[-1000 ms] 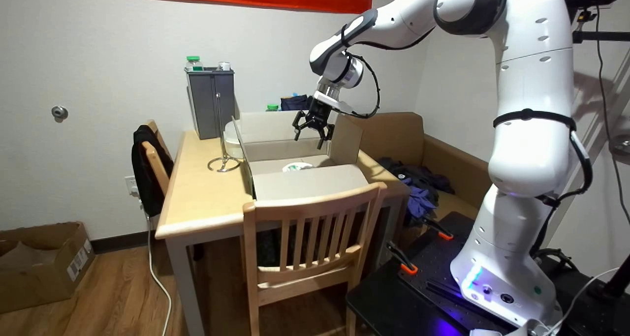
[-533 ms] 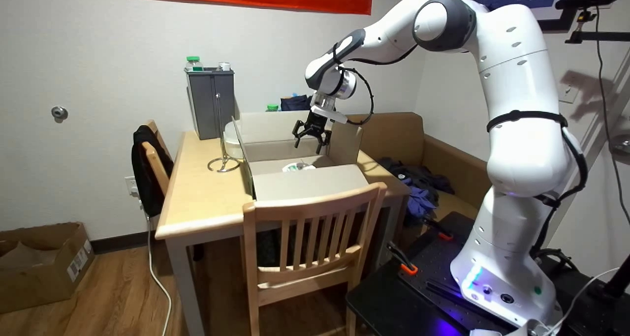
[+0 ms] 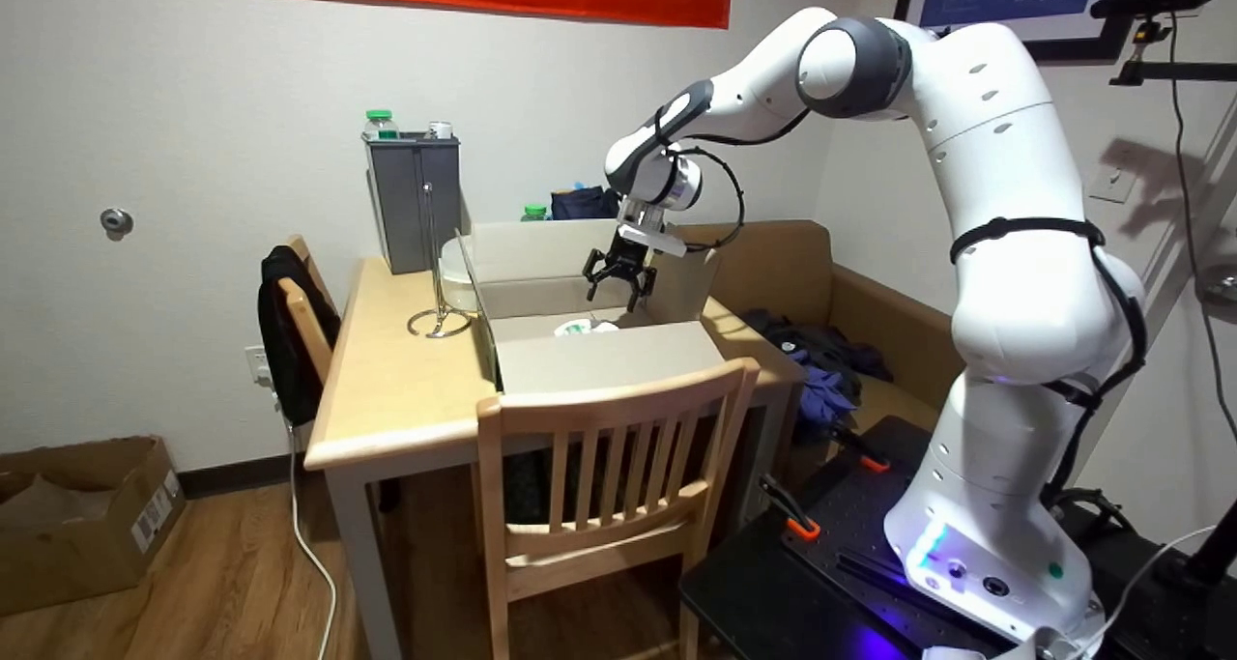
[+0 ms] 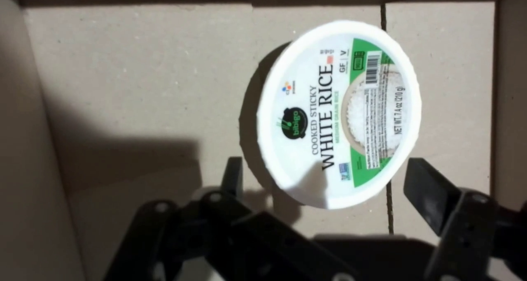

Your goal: Put the thing in the box on the table

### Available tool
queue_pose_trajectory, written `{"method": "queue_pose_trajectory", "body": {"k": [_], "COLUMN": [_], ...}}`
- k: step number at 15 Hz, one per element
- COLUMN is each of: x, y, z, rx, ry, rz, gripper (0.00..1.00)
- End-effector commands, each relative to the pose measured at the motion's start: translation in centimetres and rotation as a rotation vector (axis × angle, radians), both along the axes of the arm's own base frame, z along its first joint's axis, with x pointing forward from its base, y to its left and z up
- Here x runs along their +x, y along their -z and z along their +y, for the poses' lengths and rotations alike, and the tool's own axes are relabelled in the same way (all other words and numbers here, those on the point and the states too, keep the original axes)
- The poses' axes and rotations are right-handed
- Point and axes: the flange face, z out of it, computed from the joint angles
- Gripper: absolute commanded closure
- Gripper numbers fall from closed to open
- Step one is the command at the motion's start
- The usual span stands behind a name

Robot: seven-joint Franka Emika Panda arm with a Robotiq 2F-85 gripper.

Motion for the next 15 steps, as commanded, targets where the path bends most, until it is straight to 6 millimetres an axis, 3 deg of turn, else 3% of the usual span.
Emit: {"method": "queue_pose_trajectory", "body": {"k": [1,6,15], "x": [0.5,-0.3,-0.3], "y": [1.3,2.2,3.0], "z": [-1.1,-2.6,-2.4], "rx": [0.045,0.118,0.174], "ry": [0.015,0.077,0.097], "rz": [-0.033,-0.046,-0.053], "gripper": [0.0,0.0,0.0]}}
